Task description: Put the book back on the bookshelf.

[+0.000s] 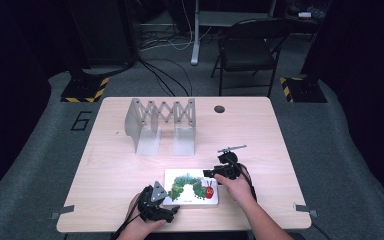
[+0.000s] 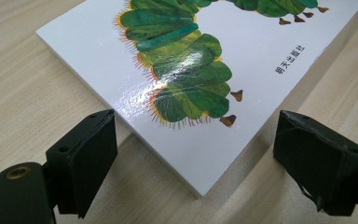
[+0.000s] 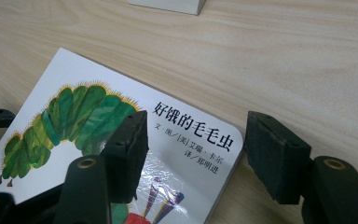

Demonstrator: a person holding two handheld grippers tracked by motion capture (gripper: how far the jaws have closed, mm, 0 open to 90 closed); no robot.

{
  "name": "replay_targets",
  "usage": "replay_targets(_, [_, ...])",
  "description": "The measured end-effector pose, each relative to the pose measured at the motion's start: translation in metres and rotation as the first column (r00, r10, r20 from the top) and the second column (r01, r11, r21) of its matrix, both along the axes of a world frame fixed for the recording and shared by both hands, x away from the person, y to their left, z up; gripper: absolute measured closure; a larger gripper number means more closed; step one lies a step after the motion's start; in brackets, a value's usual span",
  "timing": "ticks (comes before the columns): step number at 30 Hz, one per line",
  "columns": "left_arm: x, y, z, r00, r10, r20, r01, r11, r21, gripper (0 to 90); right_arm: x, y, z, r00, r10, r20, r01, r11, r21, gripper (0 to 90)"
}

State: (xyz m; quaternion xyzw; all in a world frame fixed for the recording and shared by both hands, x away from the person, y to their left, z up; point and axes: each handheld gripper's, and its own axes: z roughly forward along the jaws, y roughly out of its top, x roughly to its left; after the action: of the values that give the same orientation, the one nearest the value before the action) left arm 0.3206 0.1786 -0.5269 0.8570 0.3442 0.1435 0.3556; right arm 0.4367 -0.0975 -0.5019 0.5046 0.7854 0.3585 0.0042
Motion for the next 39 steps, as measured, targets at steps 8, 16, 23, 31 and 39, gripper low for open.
replay_targets(8, [0.0,0.0,0.0,1.0,0.003,-0.001,-0.003,1.0,-0.002,13.2,-0.003,0.0,0.006,1.0,-0.005,0.006,0.005,1.0,0.007,40.3])
replay_targets(16, [0.0,-0.002,-0.002,1.0,0.002,0.006,-0.002,1.0,0.004,8.9,-0.004,-0.001,0.01,0.9999,-0.012,0.007,0.012,0.9998,0.019,40.3])
replay_targets(23, [0.001,-0.002,-0.001,1.0,0.0,-0.005,0.0,0.9999,0.014,7.7,-0.007,0.0,0.015,0.9994,-0.009,0.033,0.008,0.9998,0.02,40.4])
replay_targets(31, [0.002,-0.003,-0.002,1.0,0.006,0.002,-0.006,0.9999,0.009,7.0,-0.01,-0.002,0.023,0.9987,-0.013,0.049,0.01,0.9986,0.052,40.7])
replay_targets(39, [0.004,-0.004,-0.001,0.9999,0.014,0.003,-0.014,0.9997,0.021,6.7,-0.01,-0.004,0.028,0.9967,0.003,0.081,-0.009,0.9976,0.068,40.9])
